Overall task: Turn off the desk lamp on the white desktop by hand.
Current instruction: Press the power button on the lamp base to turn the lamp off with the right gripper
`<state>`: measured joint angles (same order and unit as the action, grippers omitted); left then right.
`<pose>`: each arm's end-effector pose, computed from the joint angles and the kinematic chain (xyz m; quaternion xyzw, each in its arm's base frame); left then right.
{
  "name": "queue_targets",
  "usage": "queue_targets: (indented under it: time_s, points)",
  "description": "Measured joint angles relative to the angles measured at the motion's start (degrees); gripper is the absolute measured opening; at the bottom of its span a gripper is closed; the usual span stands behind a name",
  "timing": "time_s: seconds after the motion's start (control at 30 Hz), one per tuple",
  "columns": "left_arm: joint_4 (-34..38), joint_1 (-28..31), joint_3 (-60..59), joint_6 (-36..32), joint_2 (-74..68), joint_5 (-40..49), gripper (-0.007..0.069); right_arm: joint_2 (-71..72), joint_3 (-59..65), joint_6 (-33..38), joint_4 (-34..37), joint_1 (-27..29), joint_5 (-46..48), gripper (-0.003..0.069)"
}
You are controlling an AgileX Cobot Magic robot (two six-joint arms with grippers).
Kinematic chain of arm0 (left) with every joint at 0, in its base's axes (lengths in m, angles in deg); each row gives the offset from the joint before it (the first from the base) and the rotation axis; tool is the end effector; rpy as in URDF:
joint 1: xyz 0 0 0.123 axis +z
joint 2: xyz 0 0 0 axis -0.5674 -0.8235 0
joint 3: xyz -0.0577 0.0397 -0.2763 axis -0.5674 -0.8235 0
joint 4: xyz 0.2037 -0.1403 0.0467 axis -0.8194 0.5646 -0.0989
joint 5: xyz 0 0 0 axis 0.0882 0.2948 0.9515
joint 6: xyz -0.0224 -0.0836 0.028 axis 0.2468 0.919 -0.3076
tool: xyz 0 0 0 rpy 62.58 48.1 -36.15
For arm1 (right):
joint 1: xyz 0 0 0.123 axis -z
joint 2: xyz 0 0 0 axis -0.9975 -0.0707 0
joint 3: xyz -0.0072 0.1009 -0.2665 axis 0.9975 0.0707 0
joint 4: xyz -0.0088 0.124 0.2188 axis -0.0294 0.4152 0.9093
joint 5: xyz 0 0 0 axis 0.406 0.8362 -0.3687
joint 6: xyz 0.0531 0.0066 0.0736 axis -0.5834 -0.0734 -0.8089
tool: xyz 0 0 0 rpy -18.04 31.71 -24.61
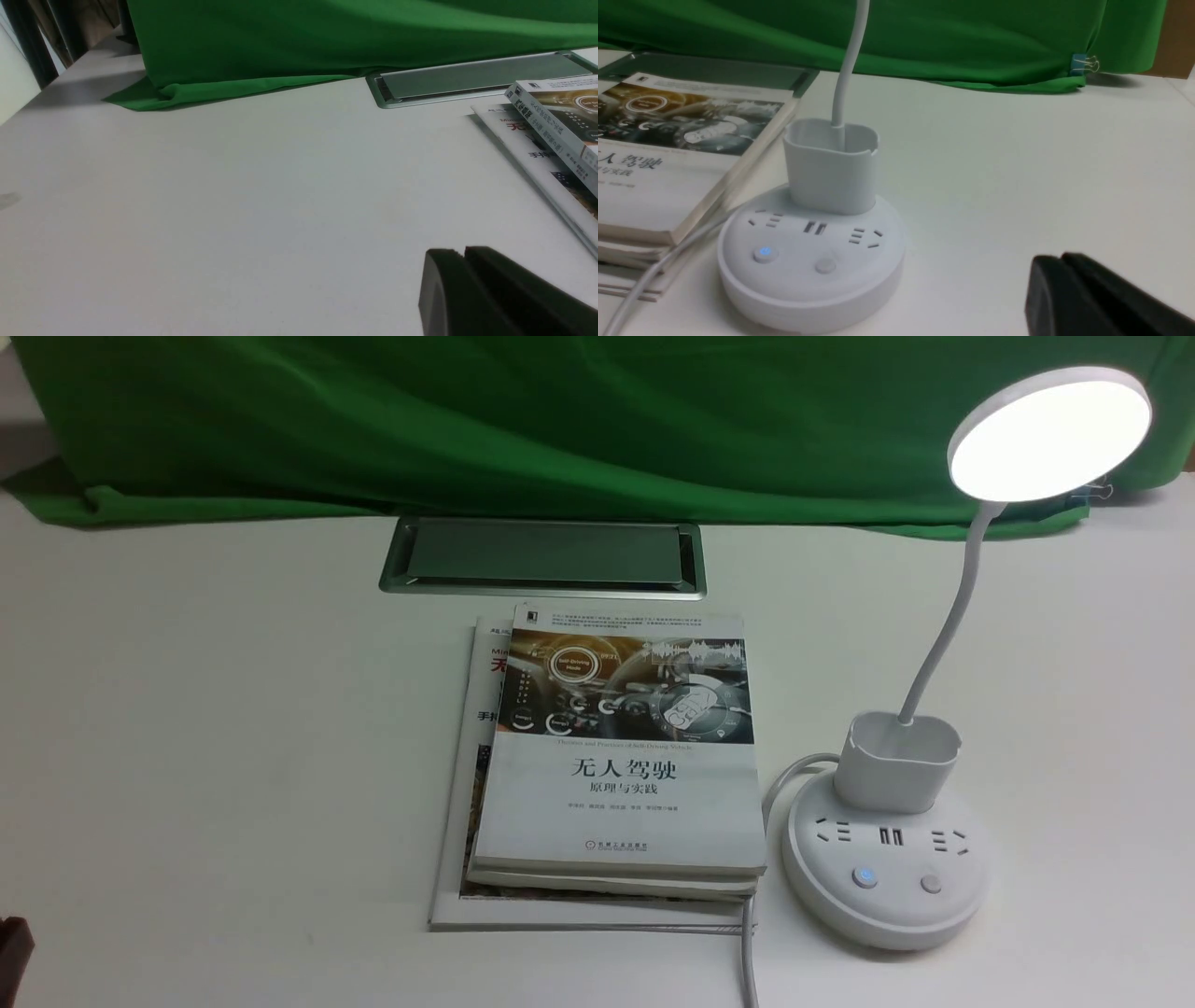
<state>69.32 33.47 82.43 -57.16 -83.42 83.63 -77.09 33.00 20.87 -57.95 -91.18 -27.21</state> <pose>0.0554 0.0004 0.1887 0.0670 0.7587 0.0546 0.6457 0.0551 0.0067 0.1882 -0.0703 0.7614 0.0120 0.6443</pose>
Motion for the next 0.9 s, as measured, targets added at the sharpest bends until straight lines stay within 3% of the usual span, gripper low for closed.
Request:
queue_targets:
  time_s: [0.33, 0.6, 0.77, 0.9]
  points:
    - [0.0, 0.0, 0.0, 0.07, 0.0, 0.0, 0.002, 0.0, 0.0, -0.29, 0.09, 0.0, -1.63, 0.0048]
    - [0.0, 0.0, 0.0, 0.07, 0.0, 0.0, 0.002, 0.0, 0.0, -21.67, 1.74, 0.0, -13.88, 0.0048]
    - [0.0, 0.0, 0.0, 0.07, 0.0, 0.0, 0.002, 0.0, 0.0, -24.9, 1.81, 0.0, -17.5, 0.0048]
    - [0.0, 0.0, 0.0, 0.07, 0.0, 0.0, 0.002, -0.65, -1.08, -27.08, 1.94, -0.28, -12.86, 0.0048]
